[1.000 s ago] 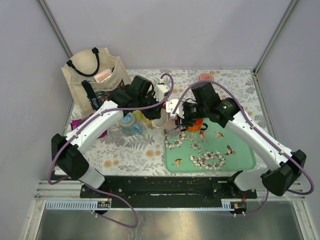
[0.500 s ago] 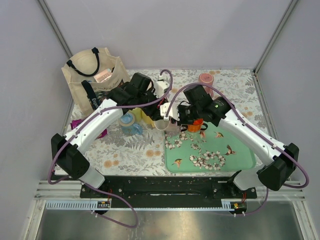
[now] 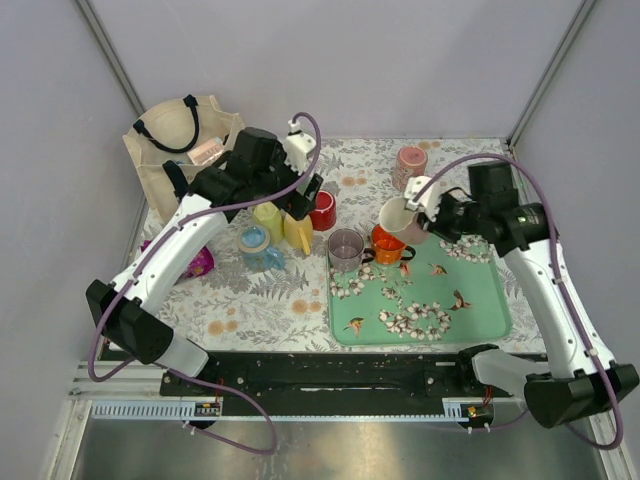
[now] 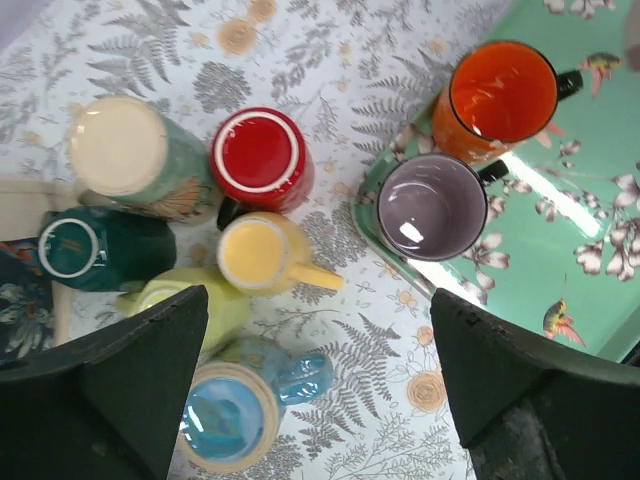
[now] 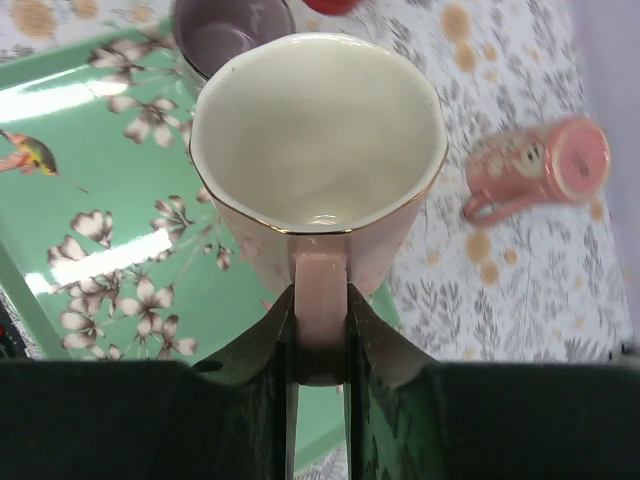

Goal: Turn the mug right side up
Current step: Place the cup on the tray.

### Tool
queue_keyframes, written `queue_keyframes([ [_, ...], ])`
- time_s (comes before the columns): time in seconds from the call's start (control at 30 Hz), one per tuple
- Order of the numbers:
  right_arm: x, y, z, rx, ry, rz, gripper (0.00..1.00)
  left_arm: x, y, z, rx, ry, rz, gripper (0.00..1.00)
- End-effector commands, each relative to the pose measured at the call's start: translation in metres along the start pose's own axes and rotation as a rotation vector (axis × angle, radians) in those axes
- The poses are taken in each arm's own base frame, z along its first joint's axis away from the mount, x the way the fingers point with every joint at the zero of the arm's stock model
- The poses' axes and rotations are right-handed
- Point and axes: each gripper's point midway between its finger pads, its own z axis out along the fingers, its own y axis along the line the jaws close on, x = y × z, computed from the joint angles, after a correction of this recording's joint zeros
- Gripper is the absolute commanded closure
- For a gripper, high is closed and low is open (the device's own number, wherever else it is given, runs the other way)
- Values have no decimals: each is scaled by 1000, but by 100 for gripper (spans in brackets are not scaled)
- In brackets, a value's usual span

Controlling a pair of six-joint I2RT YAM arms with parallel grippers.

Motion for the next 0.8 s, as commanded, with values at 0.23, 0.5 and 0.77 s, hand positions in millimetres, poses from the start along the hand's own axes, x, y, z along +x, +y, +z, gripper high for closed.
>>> queue_keyframes([
  [0.23,79,-20,-13,149,-52,326,100,-48,1,-31,28,-178,26,4],
  [0.5,127,-27,1,144,-3,387,100,-32,1,-41,8,-164,58,4],
  [0.77,168,-18,33,68,71,436,100,-35,2,-49,5,-177,58,4],
])
